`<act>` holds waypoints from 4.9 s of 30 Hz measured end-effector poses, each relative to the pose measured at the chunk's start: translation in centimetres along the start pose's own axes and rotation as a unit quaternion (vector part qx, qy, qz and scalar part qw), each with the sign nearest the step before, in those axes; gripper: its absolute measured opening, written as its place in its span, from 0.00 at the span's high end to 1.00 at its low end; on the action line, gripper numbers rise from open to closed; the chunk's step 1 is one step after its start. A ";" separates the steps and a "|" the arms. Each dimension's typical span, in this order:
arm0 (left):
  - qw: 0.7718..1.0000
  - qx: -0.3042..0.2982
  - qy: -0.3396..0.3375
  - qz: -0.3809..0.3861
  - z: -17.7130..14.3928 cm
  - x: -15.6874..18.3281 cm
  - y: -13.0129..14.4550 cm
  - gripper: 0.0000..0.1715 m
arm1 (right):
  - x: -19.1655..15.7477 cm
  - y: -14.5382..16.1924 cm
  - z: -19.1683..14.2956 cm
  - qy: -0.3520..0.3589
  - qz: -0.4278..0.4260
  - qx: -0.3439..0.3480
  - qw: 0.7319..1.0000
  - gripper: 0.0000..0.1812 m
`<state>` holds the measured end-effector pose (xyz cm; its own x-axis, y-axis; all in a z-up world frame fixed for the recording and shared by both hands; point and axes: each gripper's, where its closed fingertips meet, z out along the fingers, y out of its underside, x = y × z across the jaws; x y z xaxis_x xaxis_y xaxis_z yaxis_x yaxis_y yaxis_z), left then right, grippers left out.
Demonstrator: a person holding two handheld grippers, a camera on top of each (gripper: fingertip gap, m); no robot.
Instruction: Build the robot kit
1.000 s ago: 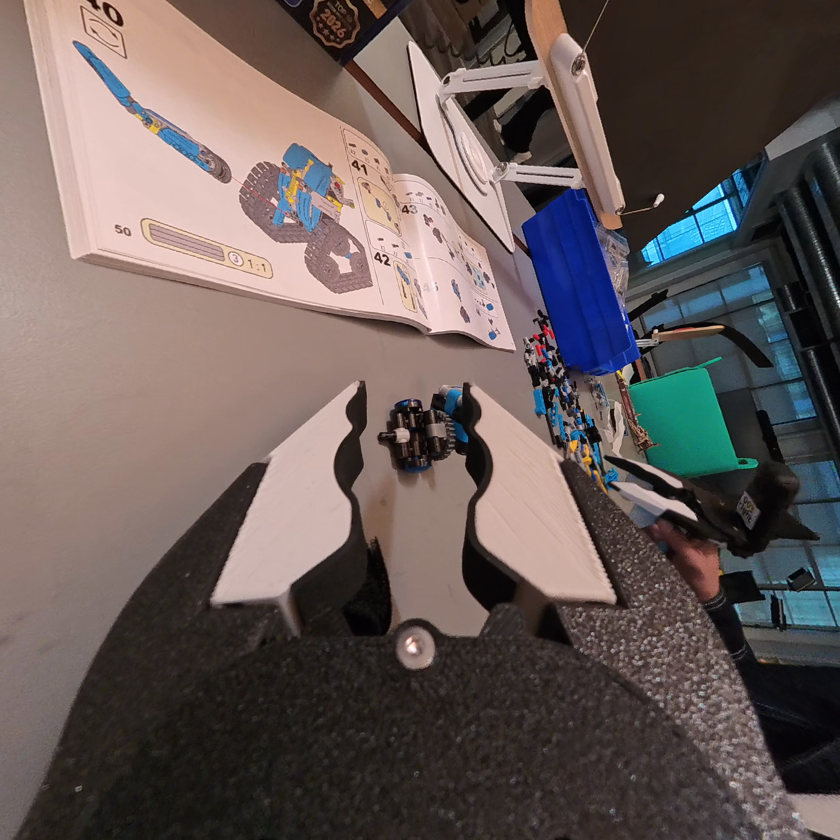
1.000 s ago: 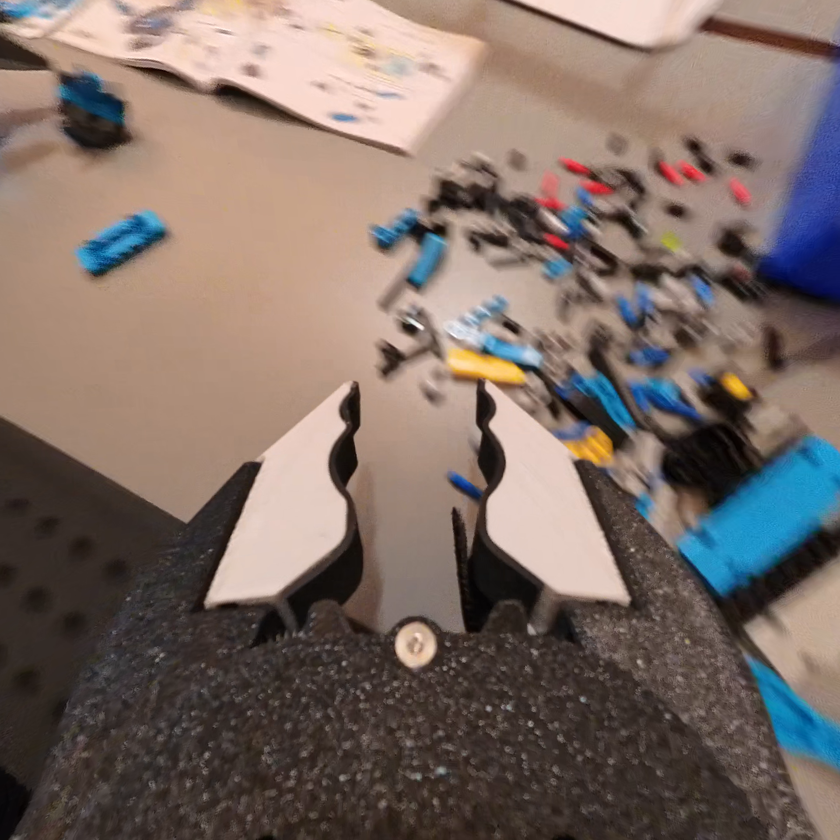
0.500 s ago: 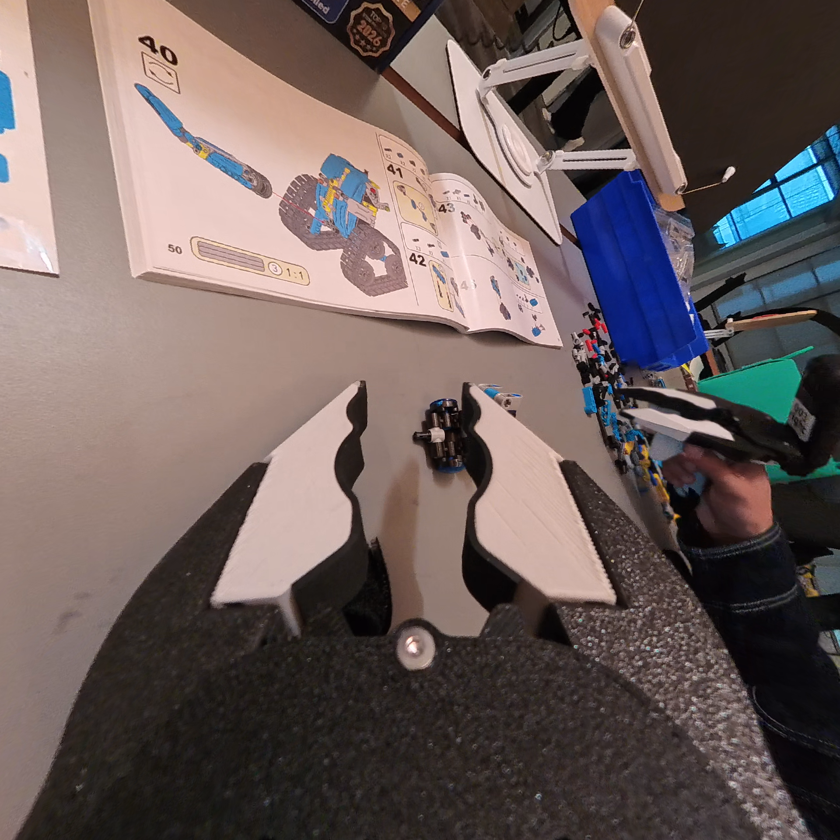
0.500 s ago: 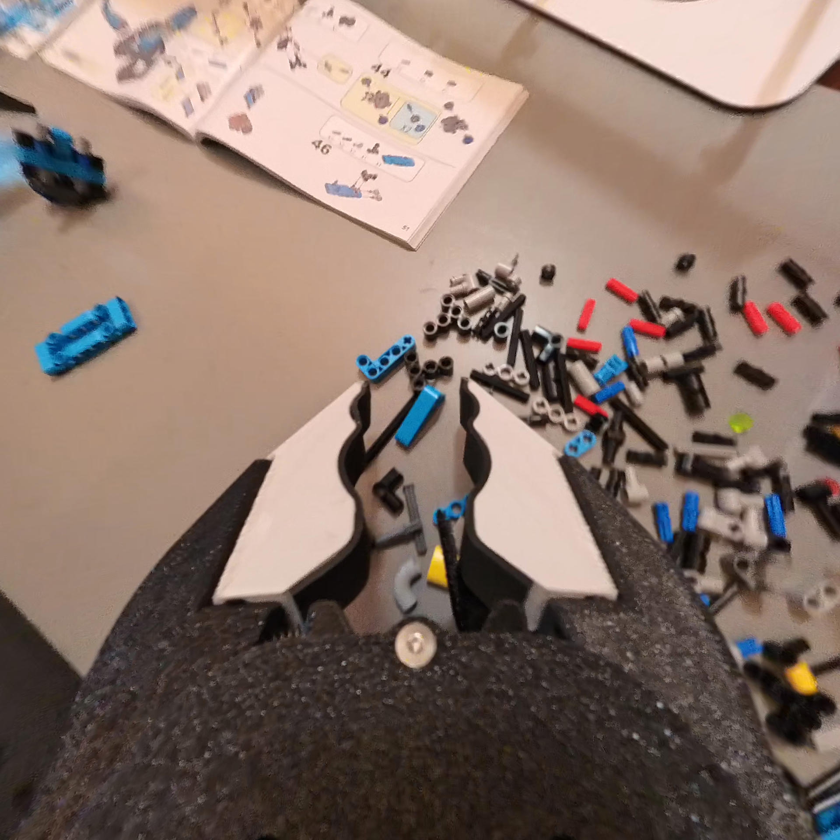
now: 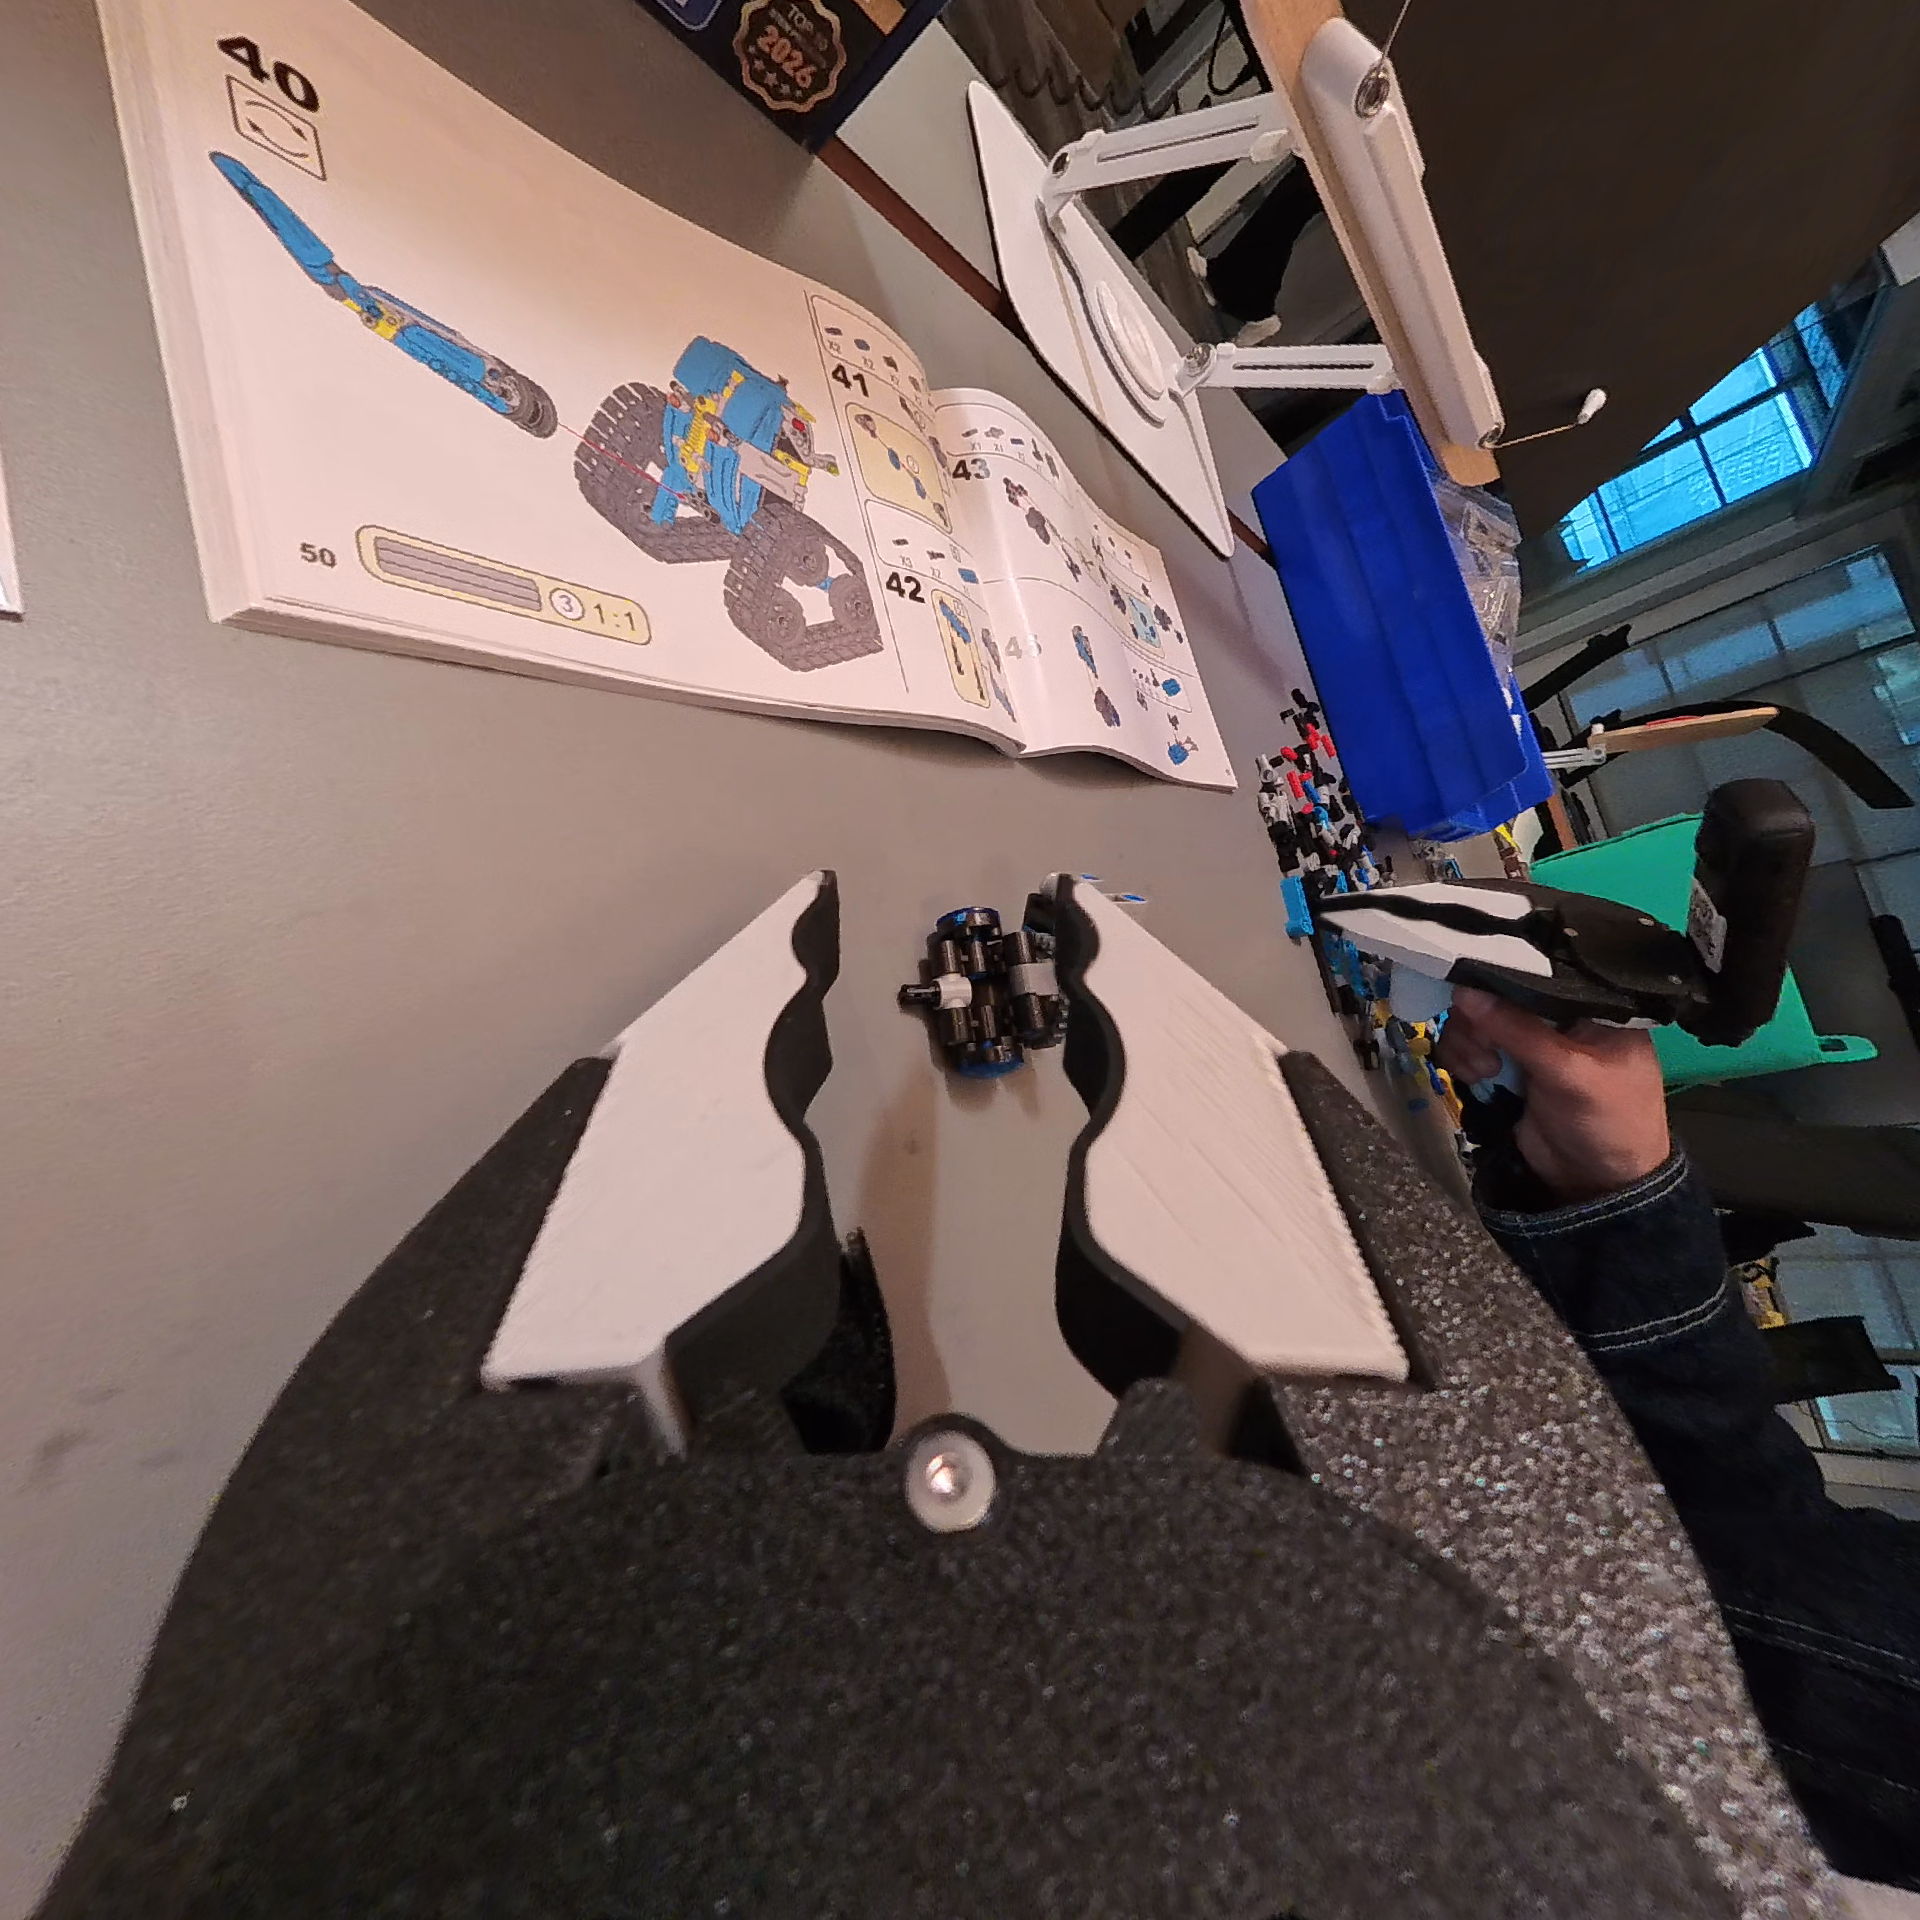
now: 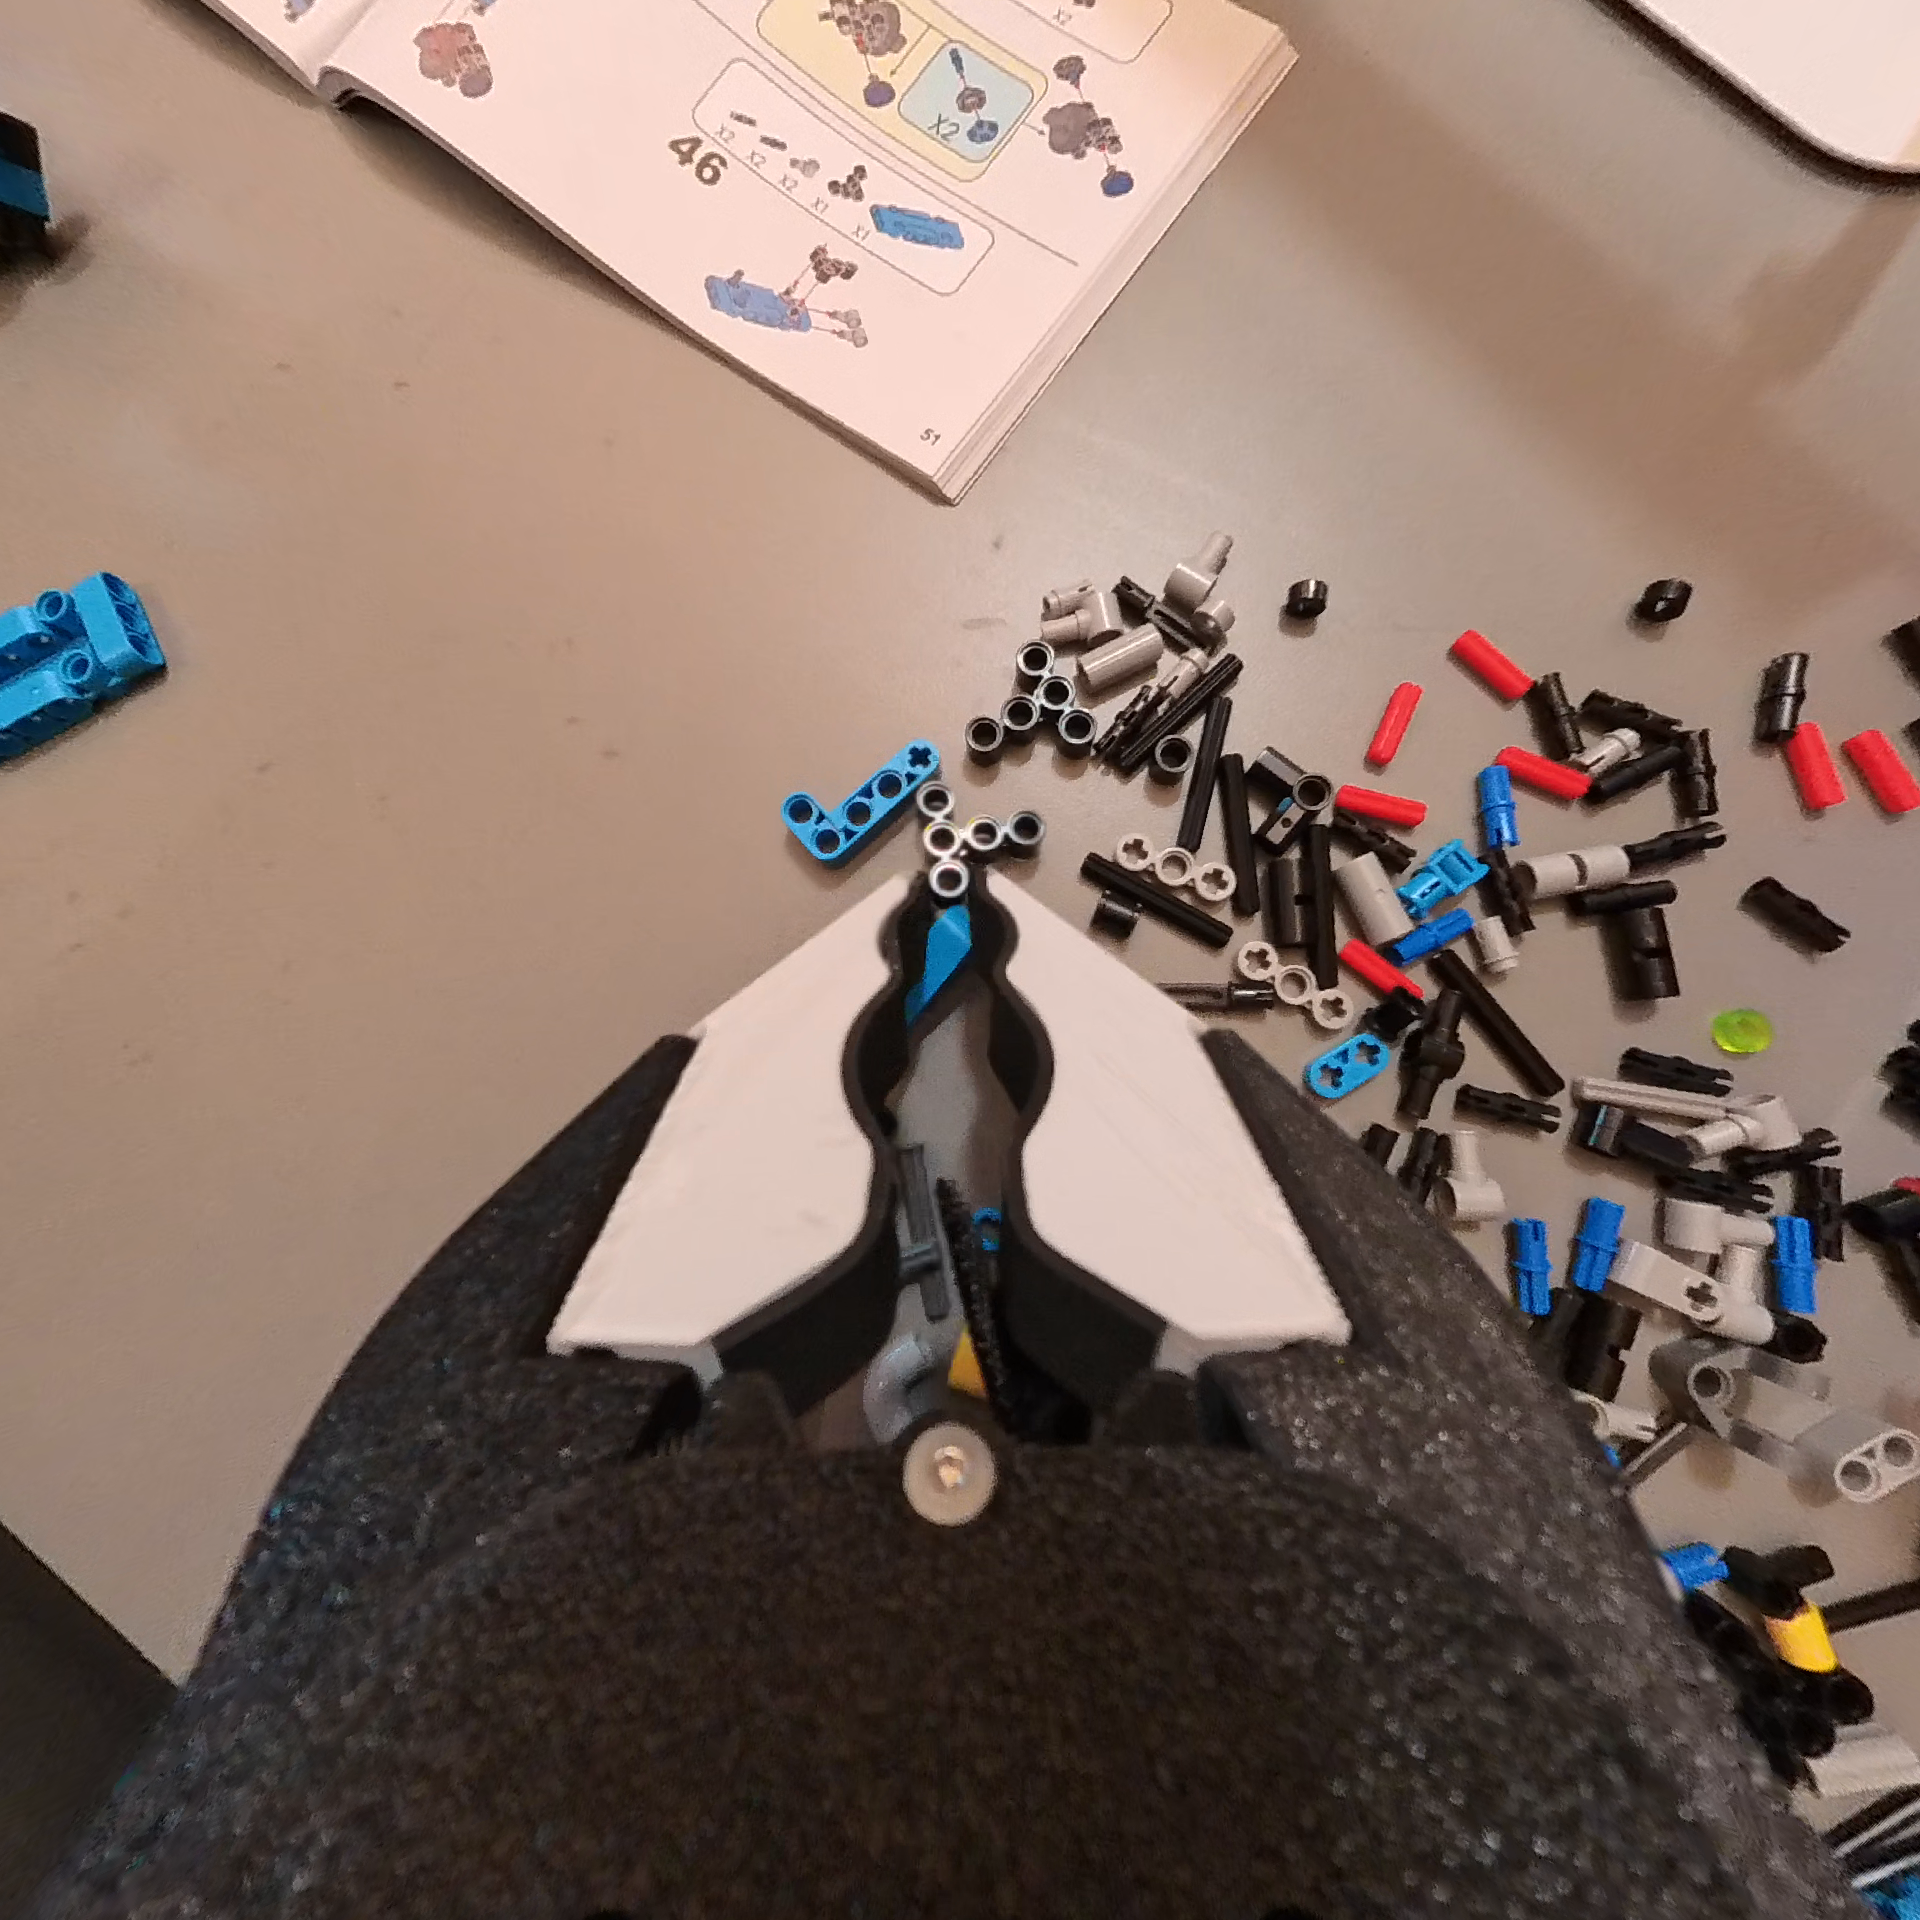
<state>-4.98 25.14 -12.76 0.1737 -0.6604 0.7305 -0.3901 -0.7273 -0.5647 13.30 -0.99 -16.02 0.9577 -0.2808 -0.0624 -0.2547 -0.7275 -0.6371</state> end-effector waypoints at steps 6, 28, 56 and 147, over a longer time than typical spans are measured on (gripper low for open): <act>1.000 0.006 0.007 -0.008 -0.2 0.1 -0.2 0.76 | -0.5 -2.0 -1.8 0.019 -0.017 0.041 0.999 0.96; 1.000 0.005 0.019 -0.008 -0.2 0.8 -0.1 0.76 | -10.6 -4.2 -0.3 -0.112 -0.112 0.064 0.985 0.89; 0.999 0.009 0.031 -0.010 -0.5 1.3 -0.2 0.76 | 1.7 -4.0 3.3 0.001 -0.085 0.000 0.996 0.96; 0.999 0.006 0.046 -0.018 -0.4 1.8 0.0 0.76 | -18.7 0.5 1.6 -0.251 -0.272 0.013 0.929 0.96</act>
<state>-5.06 24.00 -11.31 0.1039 -0.6138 0.7826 -0.3745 -0.7531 -0.5409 -4.52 4.96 -16.41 0.8867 0.4568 -0.0719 0.2829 -0.6589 -0.6971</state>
